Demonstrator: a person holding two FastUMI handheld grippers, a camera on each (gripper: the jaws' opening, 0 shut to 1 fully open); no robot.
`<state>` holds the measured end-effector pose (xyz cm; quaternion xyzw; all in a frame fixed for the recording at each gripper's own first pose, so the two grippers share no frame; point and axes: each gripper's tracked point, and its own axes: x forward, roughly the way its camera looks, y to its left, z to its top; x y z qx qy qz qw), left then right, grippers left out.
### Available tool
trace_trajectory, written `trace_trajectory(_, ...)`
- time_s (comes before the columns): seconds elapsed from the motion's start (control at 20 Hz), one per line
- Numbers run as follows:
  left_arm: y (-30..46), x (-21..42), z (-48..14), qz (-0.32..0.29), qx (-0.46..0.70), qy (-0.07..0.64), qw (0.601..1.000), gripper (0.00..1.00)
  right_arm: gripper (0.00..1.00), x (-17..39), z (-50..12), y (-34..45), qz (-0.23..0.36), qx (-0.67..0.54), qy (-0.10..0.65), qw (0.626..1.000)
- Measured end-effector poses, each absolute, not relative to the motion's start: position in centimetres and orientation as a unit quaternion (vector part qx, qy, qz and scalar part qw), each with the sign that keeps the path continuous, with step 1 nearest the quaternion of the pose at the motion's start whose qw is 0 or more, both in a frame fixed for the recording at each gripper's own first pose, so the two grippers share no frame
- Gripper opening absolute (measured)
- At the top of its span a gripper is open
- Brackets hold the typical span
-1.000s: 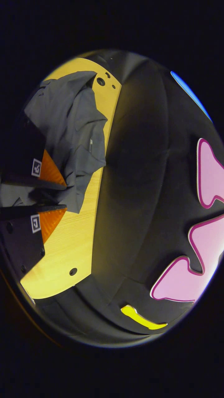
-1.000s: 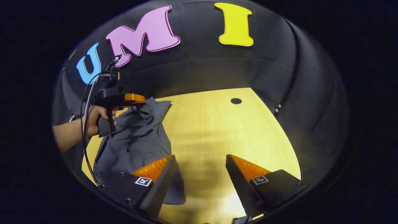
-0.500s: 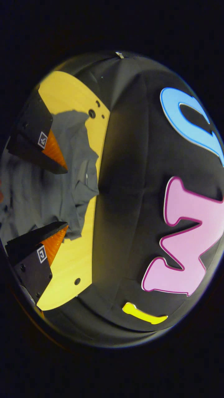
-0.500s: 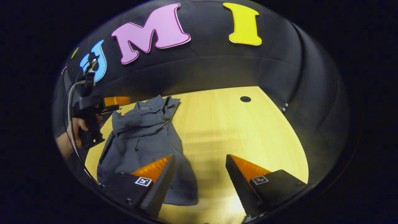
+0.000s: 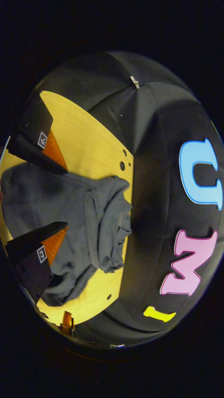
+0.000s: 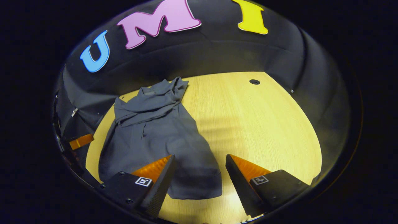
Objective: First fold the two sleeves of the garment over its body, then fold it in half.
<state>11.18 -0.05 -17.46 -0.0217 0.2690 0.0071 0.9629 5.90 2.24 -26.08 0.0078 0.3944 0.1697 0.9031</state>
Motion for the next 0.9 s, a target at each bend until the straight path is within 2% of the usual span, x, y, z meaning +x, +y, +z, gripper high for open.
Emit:
trace_trajectory(0.3, 3.8, 4.2, -25.3, 0.039, -0.055, 0.342, 0.937, 0.96, 0.99, 6.1, -29.8, 2.2, 0.152, -0.012, 0.415, 0.897)
trace_trajectory(0.6, 4.0, 4.7, -27.8, 0.050, -0.076, 0.365, 0.927, 0.96, 1.00, 5.7, -33.7, 2.7, 0.168, -0.075, 0.433, 0.882)
trace_trajectory(0.9, 3.8, 4.5, -29.4, 0.038, -0.067, 0.391, 0.917, 0.96, 0.99, 5.7, -33.3, 2.3, 0.169, -0.091, 0.431, 0.882)
